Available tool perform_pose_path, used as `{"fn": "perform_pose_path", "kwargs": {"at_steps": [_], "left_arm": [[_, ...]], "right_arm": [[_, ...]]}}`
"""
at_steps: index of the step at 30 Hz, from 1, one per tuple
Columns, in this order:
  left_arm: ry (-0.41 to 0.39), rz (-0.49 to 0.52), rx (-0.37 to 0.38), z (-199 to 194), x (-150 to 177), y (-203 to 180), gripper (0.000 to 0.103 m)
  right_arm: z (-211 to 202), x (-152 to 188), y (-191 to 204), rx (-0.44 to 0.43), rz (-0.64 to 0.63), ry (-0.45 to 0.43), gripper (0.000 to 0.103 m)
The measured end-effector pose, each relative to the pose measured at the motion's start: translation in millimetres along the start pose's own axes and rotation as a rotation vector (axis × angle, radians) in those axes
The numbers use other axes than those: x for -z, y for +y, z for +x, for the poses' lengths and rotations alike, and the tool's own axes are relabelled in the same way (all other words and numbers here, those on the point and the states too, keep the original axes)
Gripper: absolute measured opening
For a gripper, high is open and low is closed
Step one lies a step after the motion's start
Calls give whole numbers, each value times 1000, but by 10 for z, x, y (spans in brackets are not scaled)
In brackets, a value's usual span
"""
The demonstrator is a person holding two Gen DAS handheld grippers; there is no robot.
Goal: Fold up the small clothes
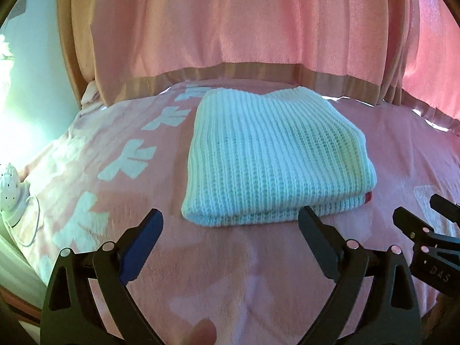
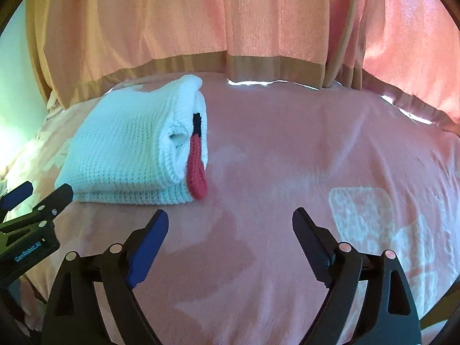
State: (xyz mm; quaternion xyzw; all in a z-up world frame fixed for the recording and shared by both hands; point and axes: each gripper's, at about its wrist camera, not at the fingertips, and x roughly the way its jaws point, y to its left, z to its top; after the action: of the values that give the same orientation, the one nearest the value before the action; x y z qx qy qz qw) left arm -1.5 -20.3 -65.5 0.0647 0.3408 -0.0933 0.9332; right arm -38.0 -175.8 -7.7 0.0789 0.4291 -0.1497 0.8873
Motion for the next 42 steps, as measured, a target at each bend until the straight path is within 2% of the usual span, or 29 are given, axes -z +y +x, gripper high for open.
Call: {"fn": "perform_pose_path", "kwargs": {"at_steps": [12,29,35,42], "left_arm": [[-40,13,-9,-72,57,5,92],[3,30,8,4,75,9,93],[16,9,-8,28,95,49,98],[12,25,-6,29,122,16,98]], "right_arm": [[-71,129,159,0,-75,-24,86],[-29,169,260,-17,-85,-1,86],[-29,176,258,-21,-83,-6,86],[-40,195,299,-19,-92,-9,86]]}}
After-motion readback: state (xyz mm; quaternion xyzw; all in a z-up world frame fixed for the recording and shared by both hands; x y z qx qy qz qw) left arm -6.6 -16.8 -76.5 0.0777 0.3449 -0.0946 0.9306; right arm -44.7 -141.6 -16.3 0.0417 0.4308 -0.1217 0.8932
